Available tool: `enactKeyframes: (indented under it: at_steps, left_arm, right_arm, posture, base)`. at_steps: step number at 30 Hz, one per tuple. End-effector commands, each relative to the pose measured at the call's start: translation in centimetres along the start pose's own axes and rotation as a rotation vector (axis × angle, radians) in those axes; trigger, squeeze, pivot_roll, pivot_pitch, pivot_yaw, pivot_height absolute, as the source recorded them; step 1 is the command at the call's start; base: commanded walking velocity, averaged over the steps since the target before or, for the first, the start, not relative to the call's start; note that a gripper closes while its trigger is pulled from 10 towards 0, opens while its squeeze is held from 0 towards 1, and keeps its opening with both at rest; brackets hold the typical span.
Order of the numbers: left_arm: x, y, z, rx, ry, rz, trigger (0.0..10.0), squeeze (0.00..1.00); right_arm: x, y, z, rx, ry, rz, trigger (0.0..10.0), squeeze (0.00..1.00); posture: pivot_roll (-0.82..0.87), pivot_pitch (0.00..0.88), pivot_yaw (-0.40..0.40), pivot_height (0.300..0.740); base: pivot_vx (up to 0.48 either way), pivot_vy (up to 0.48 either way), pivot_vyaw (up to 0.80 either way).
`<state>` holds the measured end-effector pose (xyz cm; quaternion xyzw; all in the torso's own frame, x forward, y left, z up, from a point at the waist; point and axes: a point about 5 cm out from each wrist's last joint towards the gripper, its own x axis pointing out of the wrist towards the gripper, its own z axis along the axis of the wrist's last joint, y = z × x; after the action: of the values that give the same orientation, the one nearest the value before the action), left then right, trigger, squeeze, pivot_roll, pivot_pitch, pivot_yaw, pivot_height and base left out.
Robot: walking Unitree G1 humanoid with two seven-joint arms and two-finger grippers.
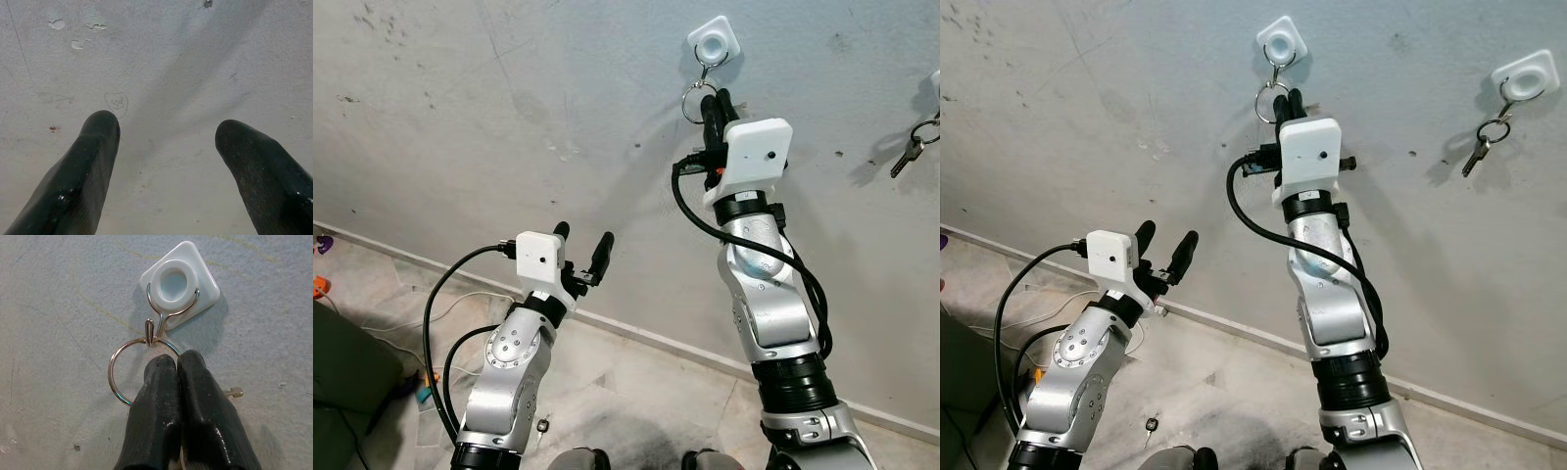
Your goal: Hang keys on a hook
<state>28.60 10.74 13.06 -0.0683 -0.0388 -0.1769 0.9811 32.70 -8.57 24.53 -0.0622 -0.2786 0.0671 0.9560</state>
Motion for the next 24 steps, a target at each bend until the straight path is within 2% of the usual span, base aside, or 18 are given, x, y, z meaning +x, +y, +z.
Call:
enactKeyframes:
  at_steps: [1,11,12,24]
  left_arm:
    - [-0.02,0.14,-0.13,0.017,0.013,-0.004,10.0,0.0]
    - [0.0,0.13,-0.11,0.018,0.011,-0.003,10.0,0.0]
    - [0.0,0.13,-0.11,0.018,0.01,-0.002,10.0,0.0]
    - [0.0,0.18,-0.06,0.02,0.012,-0.002,10.0,0.0]
  right_arm:
    - [-0.61,0.37,-1.13,-0.012,0.056,0.019,10.0,0.0]
    - [-0.43,0.78,-1.03,-0.041,0.04,0.033,10.0,0.0]
    - [-0.42,0.81,-1.01,-0.04,0.039,0.034,10.0,1.0]
    - [-0.33,0.97,-0.95,-0.033,0.035,0.034,10.0,1.0]
  posture:
    - [0.02,0.165,0.108,0.74]
    - [0.02,0.165,0.108,0.74]
    - [0.02,0.165,0.107,0.74]
    - [0.02,0.167,0.109,0.74]
  base:
    - [0.0,0.0,0.0]
    - [0.0,0.0,0.0]
    - [0.0,0.0,0.0]
    - [0.0,0.0,0.0]
